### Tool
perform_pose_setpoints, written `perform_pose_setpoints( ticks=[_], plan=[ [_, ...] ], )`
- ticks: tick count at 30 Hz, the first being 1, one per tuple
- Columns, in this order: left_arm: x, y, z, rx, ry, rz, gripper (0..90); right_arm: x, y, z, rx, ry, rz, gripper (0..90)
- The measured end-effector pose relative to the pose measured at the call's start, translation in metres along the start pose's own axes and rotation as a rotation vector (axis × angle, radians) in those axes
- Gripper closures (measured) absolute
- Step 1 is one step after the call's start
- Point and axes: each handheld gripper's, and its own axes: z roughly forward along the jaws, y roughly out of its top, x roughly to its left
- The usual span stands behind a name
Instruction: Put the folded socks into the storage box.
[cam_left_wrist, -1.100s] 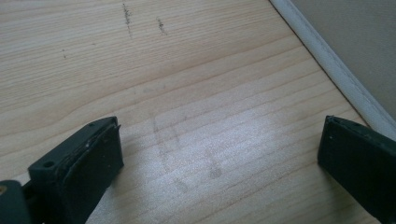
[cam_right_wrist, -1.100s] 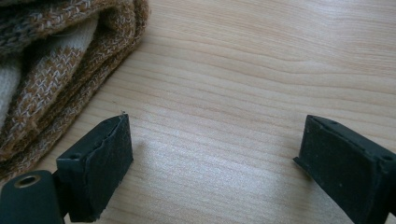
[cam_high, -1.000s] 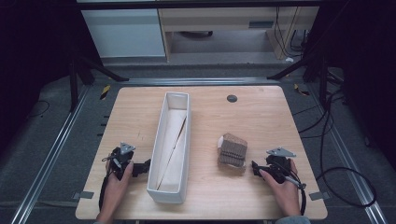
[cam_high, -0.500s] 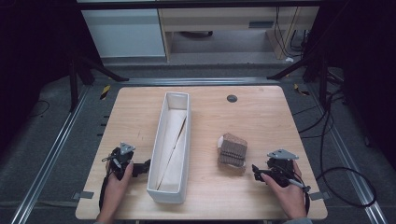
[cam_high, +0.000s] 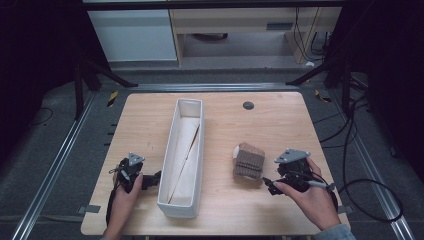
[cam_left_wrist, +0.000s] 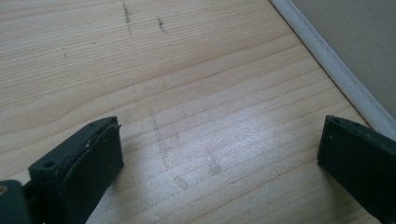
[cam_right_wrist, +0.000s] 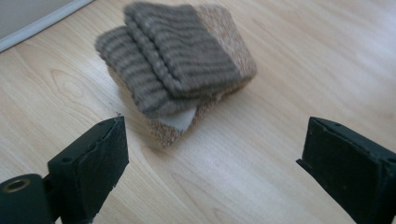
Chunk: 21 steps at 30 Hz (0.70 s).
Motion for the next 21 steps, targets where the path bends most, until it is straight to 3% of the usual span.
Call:
perform_pose_setpoints(
  ticks=[4,9,21],
  plan=[
    [0.0,0.0,0.0,0.0,0.0,0.0,0.0,0.001,0.021,-0.004,0.013,0.05,-0.04,8.8],
    [0.0,0.0,0.0,0.0,0.0,0.0,0.0,0.003,0.042,-0.007,0.031,0.072,-0.1,10.3],
    [0.001,0.0,0.0,0.001,-0.005,0.006,0.0,0.008,0.071,-0.002,0.031,0.141,-0.15,10.6]
  ],
)
